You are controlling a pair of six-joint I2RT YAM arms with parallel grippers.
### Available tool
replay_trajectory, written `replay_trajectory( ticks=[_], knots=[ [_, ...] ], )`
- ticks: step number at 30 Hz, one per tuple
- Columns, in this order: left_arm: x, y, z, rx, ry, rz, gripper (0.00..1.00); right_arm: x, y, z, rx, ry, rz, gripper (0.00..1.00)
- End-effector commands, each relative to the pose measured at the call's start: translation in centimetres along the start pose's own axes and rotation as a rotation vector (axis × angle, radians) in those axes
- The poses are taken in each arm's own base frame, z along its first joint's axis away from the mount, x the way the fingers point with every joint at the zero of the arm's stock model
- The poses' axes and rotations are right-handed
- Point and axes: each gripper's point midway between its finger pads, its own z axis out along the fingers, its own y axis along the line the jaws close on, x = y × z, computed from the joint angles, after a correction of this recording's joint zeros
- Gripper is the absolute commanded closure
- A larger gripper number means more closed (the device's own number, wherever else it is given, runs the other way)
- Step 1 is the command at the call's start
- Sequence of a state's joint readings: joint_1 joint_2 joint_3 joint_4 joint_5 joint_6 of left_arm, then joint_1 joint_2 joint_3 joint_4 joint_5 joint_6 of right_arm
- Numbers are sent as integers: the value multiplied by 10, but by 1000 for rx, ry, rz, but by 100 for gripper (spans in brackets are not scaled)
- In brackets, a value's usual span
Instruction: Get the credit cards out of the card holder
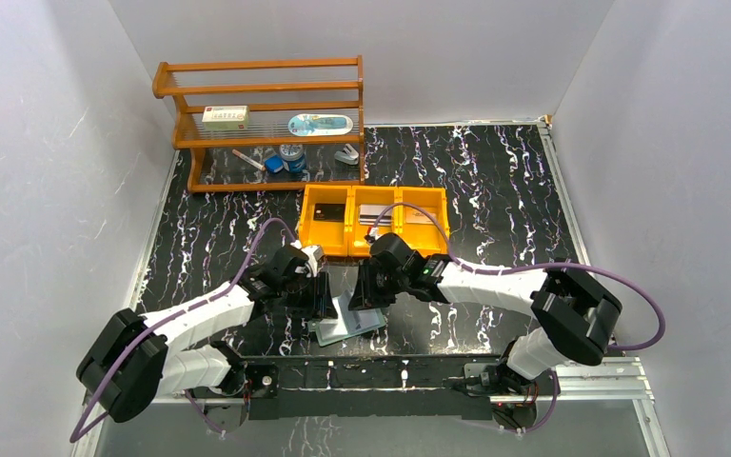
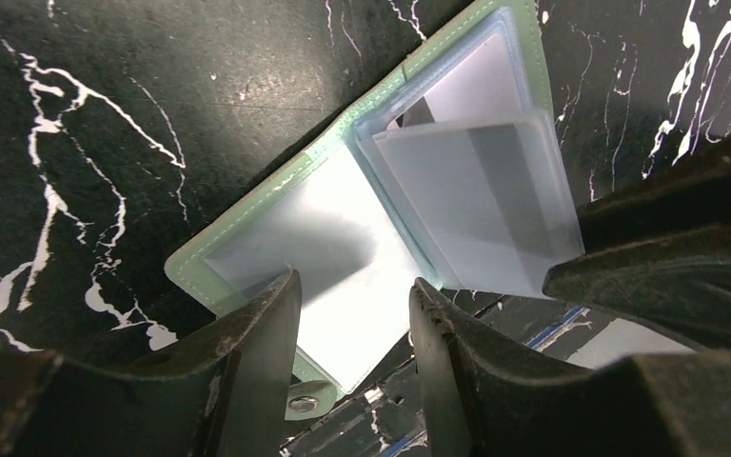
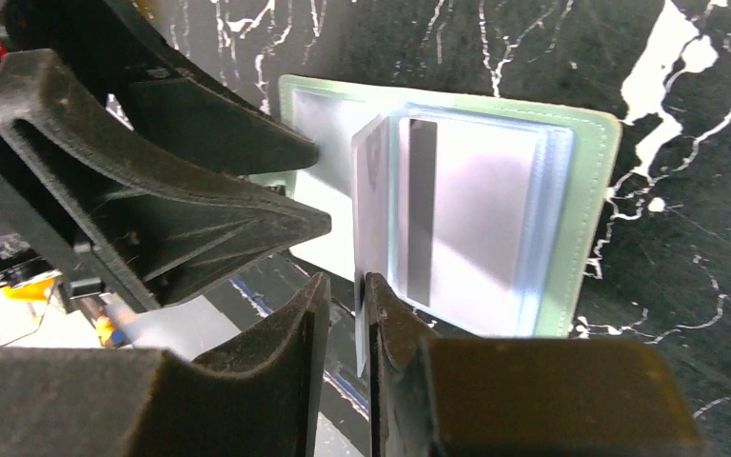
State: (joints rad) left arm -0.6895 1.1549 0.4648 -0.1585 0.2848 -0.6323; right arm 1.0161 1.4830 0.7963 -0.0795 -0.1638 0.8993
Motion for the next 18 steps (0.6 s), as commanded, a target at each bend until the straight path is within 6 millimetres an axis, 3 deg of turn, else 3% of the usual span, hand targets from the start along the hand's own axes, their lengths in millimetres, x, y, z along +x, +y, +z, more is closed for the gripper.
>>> replay_trajectory(
  ticks=[1, 4, 9, 18],
  knots=[
    [4, 8, -3, -34, -9, 0, 57, -8, 29, -6, -116, -27, -7, 74],
    [3, 8, -4, -36, -17, -1, 58, -9, 30, -7, -118, -29, -7, 74],
    [1, 8, -5, -36, -24, -2, 59, -8, 31, -6, -126, -27, -6, 66],
    [1, 8, -7, -41, -25, 0, 60, -5, 43, -4, -194, -1, -21, 64]
  ],
)
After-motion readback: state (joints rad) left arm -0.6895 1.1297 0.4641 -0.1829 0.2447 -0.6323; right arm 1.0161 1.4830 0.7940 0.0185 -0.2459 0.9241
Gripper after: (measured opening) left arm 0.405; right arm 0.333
